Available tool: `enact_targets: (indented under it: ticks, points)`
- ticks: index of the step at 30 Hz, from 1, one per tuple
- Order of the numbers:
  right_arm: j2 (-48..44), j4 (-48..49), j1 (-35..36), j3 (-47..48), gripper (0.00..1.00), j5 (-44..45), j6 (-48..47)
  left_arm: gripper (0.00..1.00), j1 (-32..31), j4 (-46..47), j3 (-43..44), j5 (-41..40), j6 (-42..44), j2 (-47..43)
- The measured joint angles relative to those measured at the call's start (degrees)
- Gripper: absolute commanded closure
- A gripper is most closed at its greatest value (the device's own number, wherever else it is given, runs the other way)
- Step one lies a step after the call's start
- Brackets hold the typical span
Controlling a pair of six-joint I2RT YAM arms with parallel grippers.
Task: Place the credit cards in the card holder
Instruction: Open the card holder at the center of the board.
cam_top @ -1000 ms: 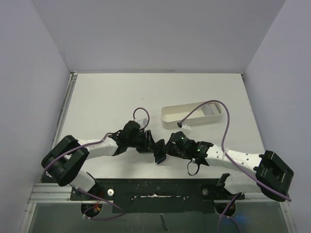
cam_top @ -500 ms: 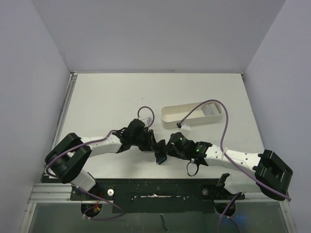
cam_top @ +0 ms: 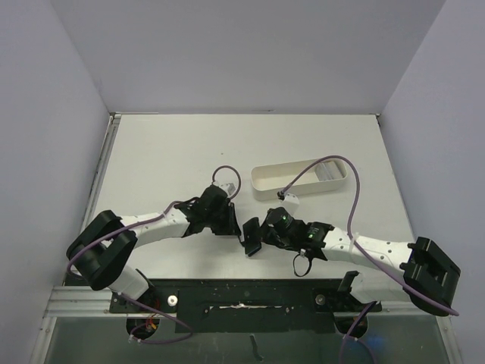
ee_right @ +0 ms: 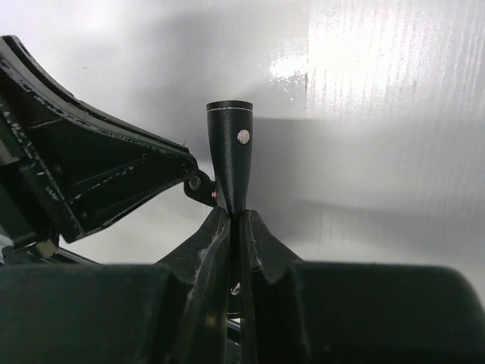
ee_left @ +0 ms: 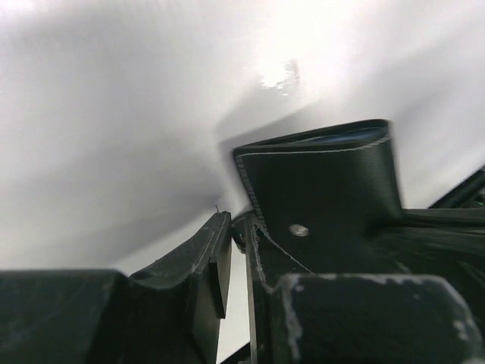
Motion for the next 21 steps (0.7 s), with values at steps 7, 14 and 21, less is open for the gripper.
enact_targets:
  ticks: [7,14,21]
  points:
    - [-1.6,-1.0,0.0,0.0,0.97,1.1,0.0,0.89,0.4,-4.2,-1.4,-2.8,0.8,0.0]
    - [-1.6,-1.2,0.0,-0.1,0.95,1.2,0.0,0.81,0.4,-4.1,-2.2,-2.1,0.3,-2.6]
    - [-1.6,-1.2,0.0,-1.7,0.94,1.9,0.3,0.69,0.4,1.0,-4.9,1.1,-2.3,-5.1]
